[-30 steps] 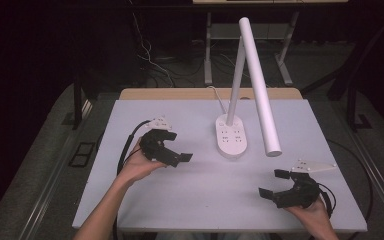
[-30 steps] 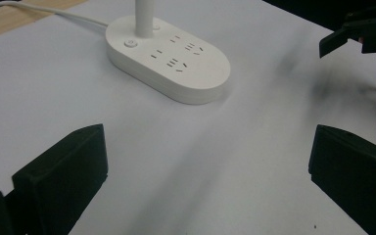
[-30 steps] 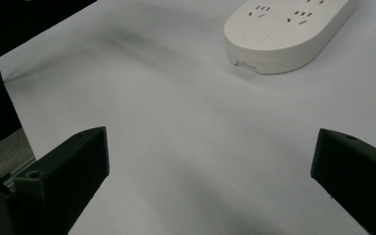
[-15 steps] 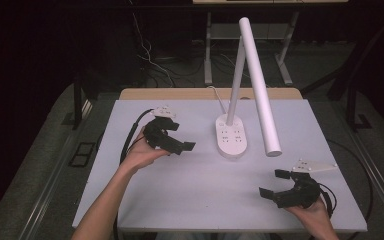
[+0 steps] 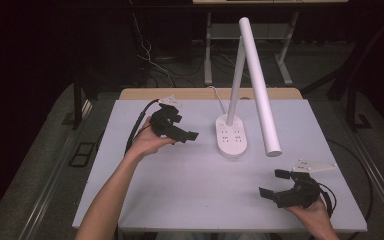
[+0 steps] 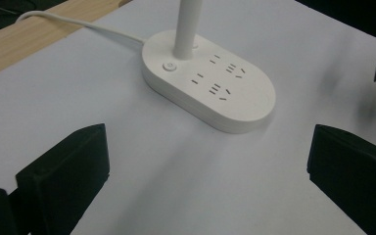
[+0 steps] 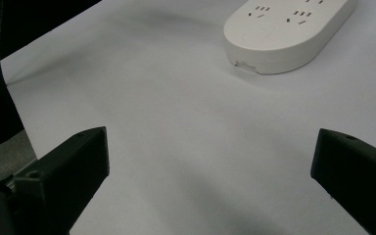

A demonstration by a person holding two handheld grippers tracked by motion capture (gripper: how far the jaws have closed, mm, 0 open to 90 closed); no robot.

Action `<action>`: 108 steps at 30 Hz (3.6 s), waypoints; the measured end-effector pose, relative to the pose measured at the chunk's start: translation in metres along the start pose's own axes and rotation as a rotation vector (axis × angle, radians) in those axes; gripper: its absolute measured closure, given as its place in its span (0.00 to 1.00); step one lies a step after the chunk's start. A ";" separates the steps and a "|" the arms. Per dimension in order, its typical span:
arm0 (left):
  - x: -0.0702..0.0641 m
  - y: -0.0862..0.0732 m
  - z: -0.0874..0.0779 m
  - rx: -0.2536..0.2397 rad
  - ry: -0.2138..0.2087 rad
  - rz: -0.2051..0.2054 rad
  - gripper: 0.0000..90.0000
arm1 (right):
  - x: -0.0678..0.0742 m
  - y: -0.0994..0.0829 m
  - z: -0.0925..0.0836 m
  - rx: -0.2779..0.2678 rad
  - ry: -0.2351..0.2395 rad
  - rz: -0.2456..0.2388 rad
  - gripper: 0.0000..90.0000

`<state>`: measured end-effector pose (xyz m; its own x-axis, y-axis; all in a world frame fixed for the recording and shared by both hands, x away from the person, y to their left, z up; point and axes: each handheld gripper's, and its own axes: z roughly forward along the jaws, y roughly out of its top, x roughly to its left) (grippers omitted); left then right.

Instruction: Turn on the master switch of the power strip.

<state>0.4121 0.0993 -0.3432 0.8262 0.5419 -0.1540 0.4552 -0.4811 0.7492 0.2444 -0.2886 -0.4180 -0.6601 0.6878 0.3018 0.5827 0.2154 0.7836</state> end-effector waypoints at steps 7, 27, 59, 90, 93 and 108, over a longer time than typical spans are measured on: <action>0.008 0.008 0.006 -0.004 0.007 -0.014 0.02 | 0.000 0.000 0.000 0.001 0.002 0.000 0.00; 0.021 0.031 0.033 -0.008 0.004 -0.040 0.12 | 0.001 -0.001 0.000 0.001 0.005 0.007 0.00; 0.024 0.054 0.088 -0.012 0.006 -0.112 0.57 | 0.000 -0.001 0.000 0.000 0.008 0.001 0.00; 0.035 0.039 0.132 -0.021 0.018 -0.225 0.99 | 0.000 -0.001 0.001 0.012 0.008 -0.003 0.00; 0.034 0.037 0.136 -0.045 0.020 -0.235 0.99 | 0.000 -0.001 0.001 0.012 0.009 -0.005 0.00; 0.031 0.031 0.151 -0.036 0.011 -0.243 0.99 | 0.000 -0.001 0.002 0.015 0.010 -0.008 0.00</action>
<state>0.5017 -0.0027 -0.4217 0.6900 0.6462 -0.3260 0.6280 -0.3106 0.7135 0.2449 -0.2871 -0.4201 -0.6693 0.6793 0.3009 0.5844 0.2313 0.7778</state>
